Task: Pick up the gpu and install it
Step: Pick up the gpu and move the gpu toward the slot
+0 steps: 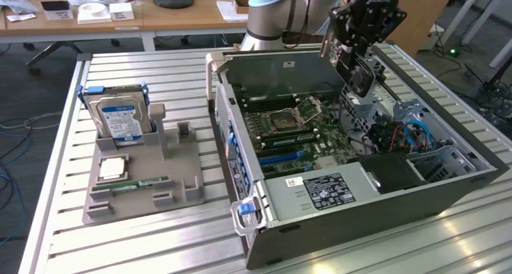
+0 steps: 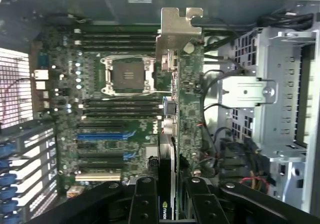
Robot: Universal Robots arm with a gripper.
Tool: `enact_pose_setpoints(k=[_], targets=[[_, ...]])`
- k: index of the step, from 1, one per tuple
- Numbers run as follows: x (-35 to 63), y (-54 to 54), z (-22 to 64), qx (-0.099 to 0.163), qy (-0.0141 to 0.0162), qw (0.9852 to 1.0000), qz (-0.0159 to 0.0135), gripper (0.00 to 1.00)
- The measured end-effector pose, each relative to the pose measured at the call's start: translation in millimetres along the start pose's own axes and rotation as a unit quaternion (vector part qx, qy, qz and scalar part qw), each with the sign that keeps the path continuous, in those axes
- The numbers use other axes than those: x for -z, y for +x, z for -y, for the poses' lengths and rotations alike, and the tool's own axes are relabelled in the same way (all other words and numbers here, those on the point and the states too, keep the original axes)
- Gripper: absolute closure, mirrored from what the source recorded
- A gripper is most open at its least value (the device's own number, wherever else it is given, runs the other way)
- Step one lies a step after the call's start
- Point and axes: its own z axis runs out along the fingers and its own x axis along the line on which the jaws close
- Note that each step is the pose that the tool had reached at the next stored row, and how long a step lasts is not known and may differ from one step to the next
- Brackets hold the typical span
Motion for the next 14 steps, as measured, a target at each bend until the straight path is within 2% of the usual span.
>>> enact_pose_setpoints(k=[8, 14], targets=[[-1.0, -35.8, -1.0, 0.000, -0.0002, 1.0000, 0.0000, 0.74], [-1.1, -38.5, -1.1, 0.000, -0.0002, 1.0000, 0.0000, 0.74]])
